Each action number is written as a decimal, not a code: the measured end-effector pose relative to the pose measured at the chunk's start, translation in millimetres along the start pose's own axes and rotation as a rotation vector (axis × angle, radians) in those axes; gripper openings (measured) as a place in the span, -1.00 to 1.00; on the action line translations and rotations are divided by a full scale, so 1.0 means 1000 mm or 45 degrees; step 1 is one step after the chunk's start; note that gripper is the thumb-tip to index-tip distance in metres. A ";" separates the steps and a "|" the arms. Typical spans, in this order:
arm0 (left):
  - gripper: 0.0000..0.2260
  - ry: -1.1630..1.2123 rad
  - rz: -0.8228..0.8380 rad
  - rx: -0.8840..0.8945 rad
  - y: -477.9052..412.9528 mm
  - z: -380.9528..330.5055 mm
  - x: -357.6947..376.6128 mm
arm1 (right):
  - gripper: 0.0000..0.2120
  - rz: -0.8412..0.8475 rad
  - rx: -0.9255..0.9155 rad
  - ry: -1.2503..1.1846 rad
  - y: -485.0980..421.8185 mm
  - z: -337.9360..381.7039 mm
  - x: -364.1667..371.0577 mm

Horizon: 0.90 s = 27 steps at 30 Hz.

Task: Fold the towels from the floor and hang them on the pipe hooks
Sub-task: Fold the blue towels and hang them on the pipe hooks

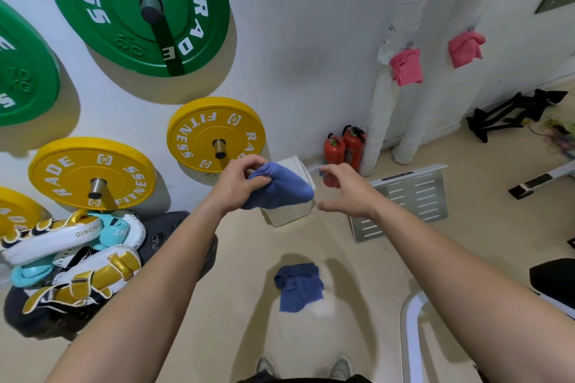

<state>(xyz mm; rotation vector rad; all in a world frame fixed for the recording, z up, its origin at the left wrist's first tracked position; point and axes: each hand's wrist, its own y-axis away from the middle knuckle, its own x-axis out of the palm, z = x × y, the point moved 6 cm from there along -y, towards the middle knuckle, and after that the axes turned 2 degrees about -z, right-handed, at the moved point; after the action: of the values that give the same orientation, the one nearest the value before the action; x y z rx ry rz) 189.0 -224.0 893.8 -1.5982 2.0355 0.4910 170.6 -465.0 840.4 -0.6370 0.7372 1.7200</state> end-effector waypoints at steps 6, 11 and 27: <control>-0.85 -0.080 0.123 0.077 -0.013 -0.024 0.032 | -0.55 0.177 -0.147 0.122 -0.012 0.030 0.006; -0.92 -0.271 -0.076 -0.002 -0.016 -0.007 0.044 | -0.87 0.178 -0.098 0.096 -0.009 0.012 -0.004; -0.74 0.099 -0.013 -0.271 -0.039 0.005 0.088 | -0.88 0.090 -0.048 -0.028 -0.034 -0.006 -0.057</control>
<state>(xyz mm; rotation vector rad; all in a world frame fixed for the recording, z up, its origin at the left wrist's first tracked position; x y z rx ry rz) 210.9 -300.7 839.1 -1.7752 2.0890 0.6704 217.9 -498.2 872.9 -0.6232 0.7207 1.8071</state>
